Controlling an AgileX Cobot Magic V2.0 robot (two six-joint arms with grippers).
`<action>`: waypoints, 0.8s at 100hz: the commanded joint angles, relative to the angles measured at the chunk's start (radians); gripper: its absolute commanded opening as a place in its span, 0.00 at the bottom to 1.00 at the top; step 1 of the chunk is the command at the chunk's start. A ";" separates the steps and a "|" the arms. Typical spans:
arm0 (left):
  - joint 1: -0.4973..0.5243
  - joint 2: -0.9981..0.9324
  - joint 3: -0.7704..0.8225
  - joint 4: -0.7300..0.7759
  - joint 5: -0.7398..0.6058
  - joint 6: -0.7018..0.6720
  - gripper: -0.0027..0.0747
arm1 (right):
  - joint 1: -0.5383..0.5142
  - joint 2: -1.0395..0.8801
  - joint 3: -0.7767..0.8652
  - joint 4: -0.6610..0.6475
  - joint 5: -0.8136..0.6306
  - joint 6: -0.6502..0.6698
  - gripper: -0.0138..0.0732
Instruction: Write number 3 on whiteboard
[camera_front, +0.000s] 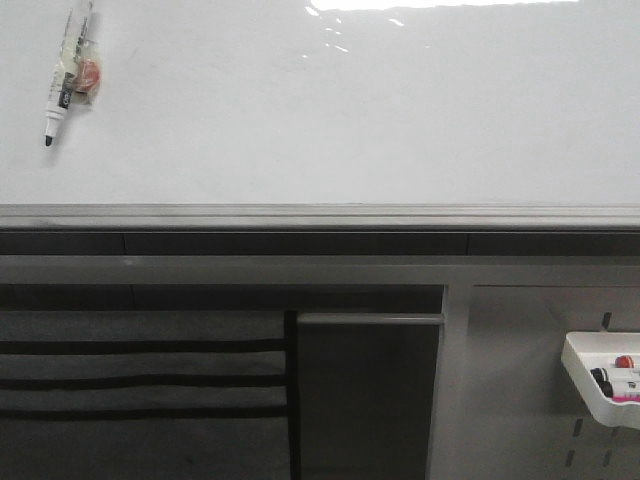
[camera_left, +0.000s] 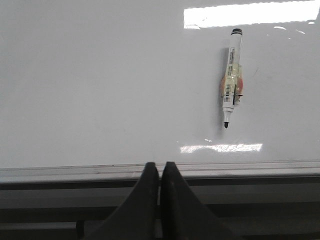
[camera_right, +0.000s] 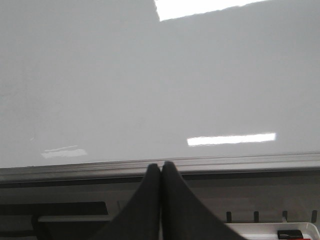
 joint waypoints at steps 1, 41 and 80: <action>-0.006 -0.031 0.003 -0.002 -0.081 -0.007 0.01 | -0.008 -0.020 0.020 -0.013 -0.083 -0.001 0.07; -0.006 -0.031 0.003 -0.002 -0.081 -0.007 0.01 | -0.008 -0.020 0.020 -0.013 -0.083 -0.001 0.07; -0.006 -0.031 0.003 -0.002 -0.081 -0.007 0.01 | -0.008 -0.020 0.020 -0.018 -0.121 -0.003 0.07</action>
